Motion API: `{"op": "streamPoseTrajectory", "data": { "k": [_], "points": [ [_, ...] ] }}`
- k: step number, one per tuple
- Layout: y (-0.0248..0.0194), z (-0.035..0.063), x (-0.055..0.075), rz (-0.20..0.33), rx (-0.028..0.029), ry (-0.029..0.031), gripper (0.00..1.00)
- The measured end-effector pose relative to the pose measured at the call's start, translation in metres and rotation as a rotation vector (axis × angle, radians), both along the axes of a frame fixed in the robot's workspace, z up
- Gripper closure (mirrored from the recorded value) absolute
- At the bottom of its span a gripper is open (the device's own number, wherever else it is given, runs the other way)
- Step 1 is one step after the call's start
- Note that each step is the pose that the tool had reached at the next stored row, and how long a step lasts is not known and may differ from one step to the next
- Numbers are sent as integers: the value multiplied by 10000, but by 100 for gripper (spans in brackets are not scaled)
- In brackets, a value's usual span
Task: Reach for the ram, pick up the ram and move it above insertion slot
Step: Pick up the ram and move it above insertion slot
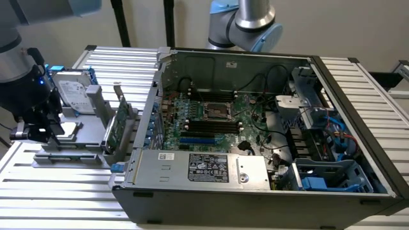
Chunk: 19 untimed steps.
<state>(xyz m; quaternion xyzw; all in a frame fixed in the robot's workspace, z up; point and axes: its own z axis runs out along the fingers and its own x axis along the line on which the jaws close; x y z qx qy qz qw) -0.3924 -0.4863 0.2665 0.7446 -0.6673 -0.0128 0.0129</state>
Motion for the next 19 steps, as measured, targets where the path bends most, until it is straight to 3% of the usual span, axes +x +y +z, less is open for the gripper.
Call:
{"op": "streamPoseTrajectory", "data": {
  "k": [19],
  "points": [
    [-38,-346,0,-53,0,0,64]
  ]
}}
